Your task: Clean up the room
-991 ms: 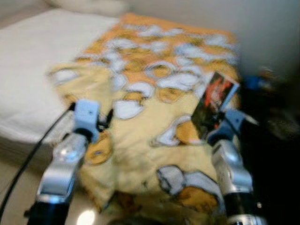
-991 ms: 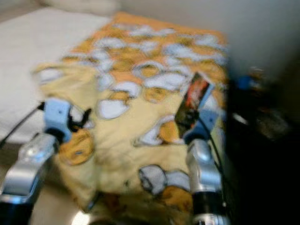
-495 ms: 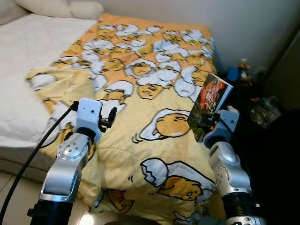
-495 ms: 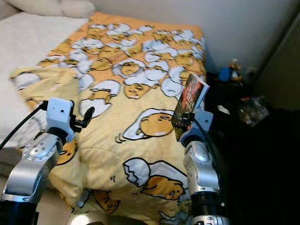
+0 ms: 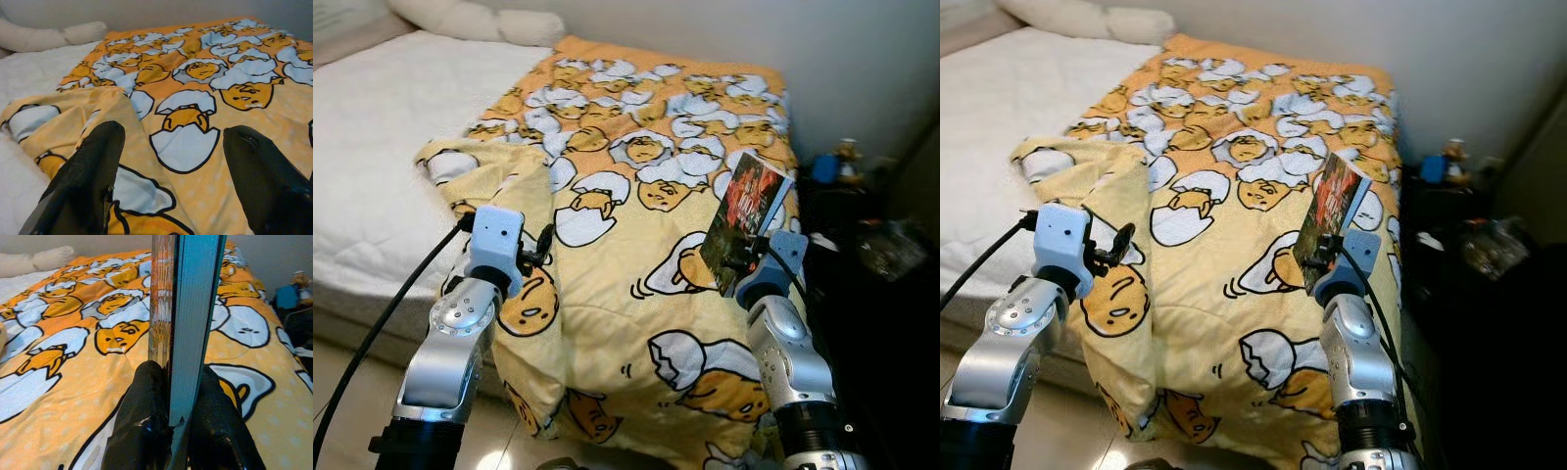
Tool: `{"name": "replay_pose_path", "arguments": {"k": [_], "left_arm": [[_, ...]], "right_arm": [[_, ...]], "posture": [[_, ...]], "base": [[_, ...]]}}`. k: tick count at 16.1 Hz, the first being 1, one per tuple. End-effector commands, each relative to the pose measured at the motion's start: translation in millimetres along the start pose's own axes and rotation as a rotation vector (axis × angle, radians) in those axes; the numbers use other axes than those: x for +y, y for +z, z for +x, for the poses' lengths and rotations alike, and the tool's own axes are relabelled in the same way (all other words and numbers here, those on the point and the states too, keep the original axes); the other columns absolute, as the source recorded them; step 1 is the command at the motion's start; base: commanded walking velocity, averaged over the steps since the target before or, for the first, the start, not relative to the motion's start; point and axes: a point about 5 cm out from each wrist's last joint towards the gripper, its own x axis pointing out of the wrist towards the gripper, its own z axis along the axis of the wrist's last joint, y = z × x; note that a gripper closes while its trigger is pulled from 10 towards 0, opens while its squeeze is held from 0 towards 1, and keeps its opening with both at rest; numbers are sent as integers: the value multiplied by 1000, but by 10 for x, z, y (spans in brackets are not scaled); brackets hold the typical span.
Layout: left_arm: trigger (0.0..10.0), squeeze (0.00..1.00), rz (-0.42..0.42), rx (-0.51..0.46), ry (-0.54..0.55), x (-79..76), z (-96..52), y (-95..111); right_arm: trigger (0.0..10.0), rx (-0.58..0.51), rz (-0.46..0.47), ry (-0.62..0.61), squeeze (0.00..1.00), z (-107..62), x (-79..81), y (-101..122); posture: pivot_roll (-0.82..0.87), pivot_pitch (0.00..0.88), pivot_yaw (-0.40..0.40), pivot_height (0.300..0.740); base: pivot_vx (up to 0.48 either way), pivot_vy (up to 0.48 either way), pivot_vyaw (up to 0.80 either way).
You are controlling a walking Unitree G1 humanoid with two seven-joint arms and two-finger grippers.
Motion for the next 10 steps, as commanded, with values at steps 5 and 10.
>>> {"name": "replay_pose_path", "arguments": {"k": [5,10], "left_arm": [[10000,0,5,2,-7,-22,14,14],[10000,0,8,4,-9,-23,7,7]], "right_arm": [[10000,-34,-4,-6,0,18,-12,94],[10000,-29,5,-11,0,10,-11,79]], "posture": [[-5,0,-38,740],[-3,0,-39,740]], "base": [[0,340,-656],[0,358,-538]]}}
